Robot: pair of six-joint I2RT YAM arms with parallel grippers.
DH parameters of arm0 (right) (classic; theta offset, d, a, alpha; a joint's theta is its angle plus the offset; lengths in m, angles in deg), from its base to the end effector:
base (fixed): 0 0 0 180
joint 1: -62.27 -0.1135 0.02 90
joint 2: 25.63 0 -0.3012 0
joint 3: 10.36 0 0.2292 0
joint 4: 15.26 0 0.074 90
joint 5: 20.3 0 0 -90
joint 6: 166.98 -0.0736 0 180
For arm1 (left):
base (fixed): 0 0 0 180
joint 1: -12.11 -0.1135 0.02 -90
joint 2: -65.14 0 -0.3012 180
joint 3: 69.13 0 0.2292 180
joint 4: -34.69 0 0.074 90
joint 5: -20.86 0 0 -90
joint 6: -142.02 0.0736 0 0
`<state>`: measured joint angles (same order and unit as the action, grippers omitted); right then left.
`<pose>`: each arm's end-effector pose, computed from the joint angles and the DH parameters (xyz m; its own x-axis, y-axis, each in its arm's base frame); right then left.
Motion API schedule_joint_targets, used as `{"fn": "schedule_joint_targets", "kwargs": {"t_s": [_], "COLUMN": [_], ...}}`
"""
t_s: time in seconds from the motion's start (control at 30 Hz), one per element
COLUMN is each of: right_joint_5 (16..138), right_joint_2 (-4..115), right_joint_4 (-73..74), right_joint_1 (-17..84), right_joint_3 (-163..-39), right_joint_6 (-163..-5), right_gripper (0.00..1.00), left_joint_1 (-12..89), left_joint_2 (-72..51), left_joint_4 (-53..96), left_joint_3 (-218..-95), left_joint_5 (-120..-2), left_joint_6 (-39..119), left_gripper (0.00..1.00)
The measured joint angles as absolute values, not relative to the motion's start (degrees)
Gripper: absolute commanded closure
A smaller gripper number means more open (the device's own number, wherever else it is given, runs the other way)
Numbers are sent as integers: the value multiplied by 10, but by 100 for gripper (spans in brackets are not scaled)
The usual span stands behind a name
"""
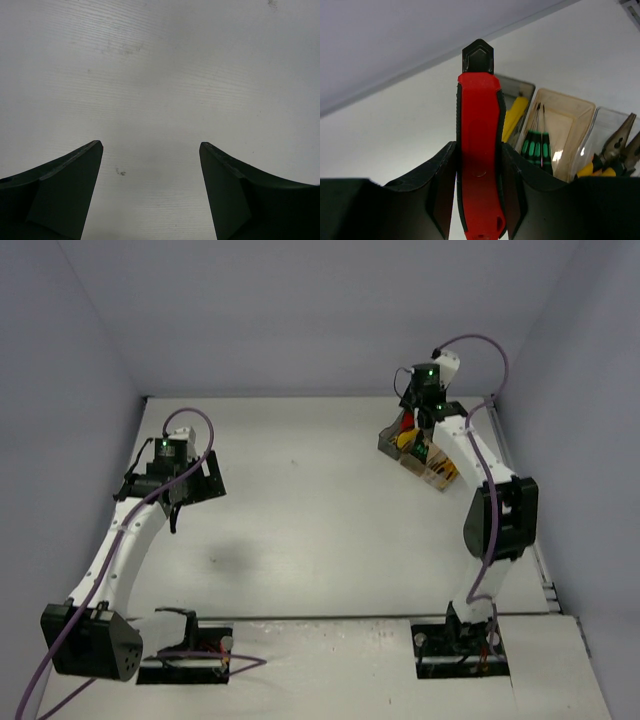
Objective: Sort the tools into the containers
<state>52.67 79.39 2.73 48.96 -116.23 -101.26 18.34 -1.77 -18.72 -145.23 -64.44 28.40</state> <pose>0.4577 0.0861 0.3653 -0.2399 0.3473 -0.9066 0.1655 0.9348 0.3143 0.2317 -0.0314 0.3244 -0.7019 -0.3251 -0.6337 -0.1252 0.9322 -0.3395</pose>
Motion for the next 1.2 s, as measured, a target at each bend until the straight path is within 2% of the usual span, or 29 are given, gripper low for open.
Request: {"fn": "schedule_joint_targets", "kwargs": {"t_s": [0.33, 0.53, 0.63, 0.67, 0.8, 0.97, 1.2], "right_joint_5": [507, 492, 485, 484, 484, 482, 482], "right_joint_2": [951, 999, 1013, 1016, 1018, 1003, 882], "right_joint_4": [-20, -34, -40, -42, -46, -52, -61], "right_joint_1": [514, 509, 507, 507, 505, 502, 502], "right_joint_3": [-1219, -1227, -1231, -1231, -1231, -1221, -1148], "right_joint_6": [-1100, -1132, -1141, -1143, -1145, -1133, -1102], "right_gripper": [100, 91, 76, 68, 50, 37, 31], "left_joint_1": [174, 172, 172, 172, 172, 169, 165], "left_joint_2": [-9, -8, -6, -6, -6, -6, 2], "left_joint_4": [-187, -187, -187, -187, -187, -187, -187], "left_joint_3": [-1452, -1452, -1452, -1452, -1452, -1452, -1452], "left_joint_5": [-651, -651, -651, -651, -651, -651, -651], "left_joint_6": [284, 284, 284, 284, 284, 284, 284], "left_gripper": [24, 24, 24, 24, 24, 24, 24]}}
